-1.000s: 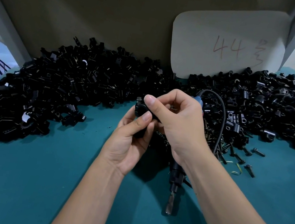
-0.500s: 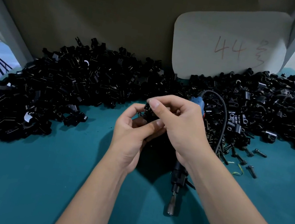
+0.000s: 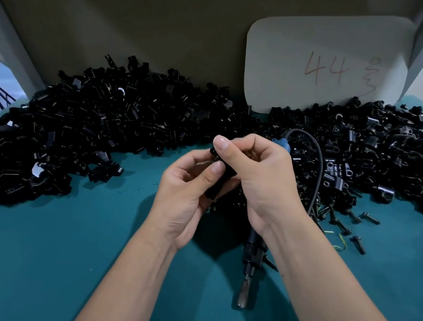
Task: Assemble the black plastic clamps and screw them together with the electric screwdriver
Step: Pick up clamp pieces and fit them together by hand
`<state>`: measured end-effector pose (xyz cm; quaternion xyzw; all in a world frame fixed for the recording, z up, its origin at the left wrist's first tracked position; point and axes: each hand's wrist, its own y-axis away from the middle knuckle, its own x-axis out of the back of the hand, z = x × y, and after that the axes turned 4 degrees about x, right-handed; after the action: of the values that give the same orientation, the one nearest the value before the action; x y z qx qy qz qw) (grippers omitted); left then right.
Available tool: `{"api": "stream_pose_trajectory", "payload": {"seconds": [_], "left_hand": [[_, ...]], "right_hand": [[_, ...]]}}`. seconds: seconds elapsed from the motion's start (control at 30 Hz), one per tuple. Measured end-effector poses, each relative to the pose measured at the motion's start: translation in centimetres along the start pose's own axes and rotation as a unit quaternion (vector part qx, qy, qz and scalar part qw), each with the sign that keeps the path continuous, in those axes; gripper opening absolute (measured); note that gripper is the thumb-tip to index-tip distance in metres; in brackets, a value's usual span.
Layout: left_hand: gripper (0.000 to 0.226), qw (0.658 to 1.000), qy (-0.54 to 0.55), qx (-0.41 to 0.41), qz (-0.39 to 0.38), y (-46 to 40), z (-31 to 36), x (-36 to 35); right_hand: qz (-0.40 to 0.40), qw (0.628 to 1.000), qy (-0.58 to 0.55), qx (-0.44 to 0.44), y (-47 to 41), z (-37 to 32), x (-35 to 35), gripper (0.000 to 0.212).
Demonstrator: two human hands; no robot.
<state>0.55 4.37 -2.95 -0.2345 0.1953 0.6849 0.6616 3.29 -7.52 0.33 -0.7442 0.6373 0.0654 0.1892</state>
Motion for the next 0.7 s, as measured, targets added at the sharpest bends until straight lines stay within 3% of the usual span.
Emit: {"api": "stream_pose_trajectory", "payload": {"seconds": [0.1,0.2,0.3,0.43,0.57,0.7], "left_hand": [[0.026,1.0,-0.006,0.0,0.001,-0.14,-0.33,-0.13],[0.026,1.0,0.01,-0.004,0.009,-0.34,-0.22,0.02],[0.021,1.0,0.018,-0.015,0.01,-0.45,-0.07,0.29],[0.023,1.0,0.013,-0.016,0.01,-0.35,-0.26,0.3],[0.021,1.0,-0.002,-0.012,0.009,-0.35,-0.53,0.08],[0.03,0.999,0.013,-0.019,0.023,-0.51,-0.34,0.22]], "right_hand": [[0.014,1.0,0.022,0.009,-0.02,0.29,0.05,0.029],[-0.024,0.999,0.028,0.033,-0.03,0.44,0.37,0.006],[-0.046,0.998,0.029,0.02,0.01,0.57,0.39,0.015],[-0.025,1.0,0.012,0.0,0.19,0.19,-0.07,0.007],[0.023,0.999,0.023,0.008,0.18,0.11,-0.29,0.034],[-0.044,0.999,0.012,0.017,0.43,0.0,-0.27,0.009]]}}
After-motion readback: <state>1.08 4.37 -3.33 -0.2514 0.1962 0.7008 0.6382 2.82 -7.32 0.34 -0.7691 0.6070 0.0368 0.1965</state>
